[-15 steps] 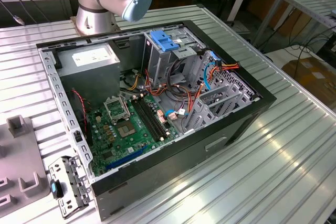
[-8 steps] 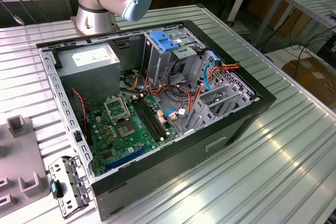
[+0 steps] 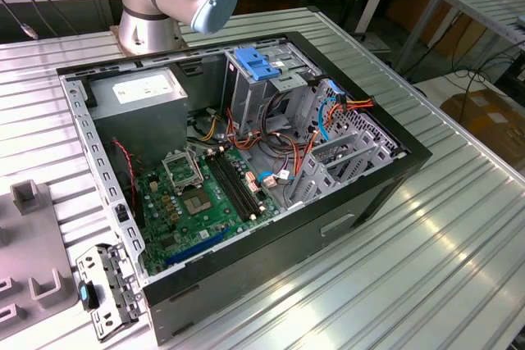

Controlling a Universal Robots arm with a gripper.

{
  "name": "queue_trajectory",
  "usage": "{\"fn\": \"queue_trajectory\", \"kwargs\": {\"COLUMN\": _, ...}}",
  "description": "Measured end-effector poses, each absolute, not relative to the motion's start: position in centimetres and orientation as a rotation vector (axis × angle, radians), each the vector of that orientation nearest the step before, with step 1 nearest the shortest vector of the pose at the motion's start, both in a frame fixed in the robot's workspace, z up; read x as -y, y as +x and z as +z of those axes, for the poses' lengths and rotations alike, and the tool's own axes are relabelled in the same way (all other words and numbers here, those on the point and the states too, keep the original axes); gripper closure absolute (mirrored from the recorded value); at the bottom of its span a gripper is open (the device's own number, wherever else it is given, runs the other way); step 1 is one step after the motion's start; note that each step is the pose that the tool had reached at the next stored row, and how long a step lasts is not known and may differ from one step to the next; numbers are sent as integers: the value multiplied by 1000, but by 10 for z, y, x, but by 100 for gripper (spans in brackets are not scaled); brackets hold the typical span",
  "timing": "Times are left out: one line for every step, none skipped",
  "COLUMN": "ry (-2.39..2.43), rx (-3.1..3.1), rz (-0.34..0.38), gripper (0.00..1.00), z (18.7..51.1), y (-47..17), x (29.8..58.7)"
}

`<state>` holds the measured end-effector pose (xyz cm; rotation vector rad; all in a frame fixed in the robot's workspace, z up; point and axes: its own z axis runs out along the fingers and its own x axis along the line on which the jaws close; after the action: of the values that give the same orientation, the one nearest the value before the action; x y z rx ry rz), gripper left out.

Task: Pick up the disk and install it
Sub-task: 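Pick up the disk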

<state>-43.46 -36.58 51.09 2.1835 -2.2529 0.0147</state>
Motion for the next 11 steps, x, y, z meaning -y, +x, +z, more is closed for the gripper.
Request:
{"fn": "queue_trajectory", "kwargs": {"ry": 2184, "rx": 2253, "rz": 15, "gripper": 63, "z": 511, "y": -433, "x": 366}}
{"fn": "queue_trajectory", "kwargs": {"ry": 2183, "rx": 2253, "rz": 15, "gripper": 63, "z": 511, "y": -432, "x": 366}}
{"fn": "queue_trajectory", "kwargs": {"ry": 2183, "rx": 2253, "rz": 15, "gripper": 63, "z": 511, "y": -431, "x": 366}}
{"fn": "queue_trajectory", "kwargs": {"ry": 2183, "rx": 2253, "rz": 15, "gripper": 63, "z": 511, "y": -430, "x": 366}}
{"fn": "queue_trajectory", "kwargs": {"ry": 2184, "rx": 2253, "rz": 15, "gripper": 63, "z": 511, "y": -429, "x": 366}}
{"fn": "queue_trajectory", "kwargs": {"ry": 2183, "rx": 2253, "rz": 15, "gripper": 63, "z": 511, "y": -428, "x": 366}}
{"fn": "queue_trajectory", "kwargs": {"ry": 2183, "rx": 2253, "rz": 15, "gripper": 63, "z": 511, "y": -427, "x": 366}}
{"fn": "queue_trajectory", "kwargs": {"ry": 2183, "rx": 2253, "rz": 15, "gripper": 63, "z": 511, "y": -426, "x": 366}}
{"fn": "queue_trajectory", "kwargs": {"ry": 2183, "rx": 2253, "rz": 15, "gripper": 63, "z": 511, "y": -424, "x": 366}}
{"fn": "queue_trajectory", "kwargs": {"ry": 2183, "rx": 2253, "rz": 15, "gripper": 63, "z": 511, "y": -423, "x": 366}}
{"fn": "queue_trajectory", "kwargs": {"ry": 2183, "rx": 2253, "rz": 15, "gripper": 63, "z": 511, "y": -422, "x": 366}}
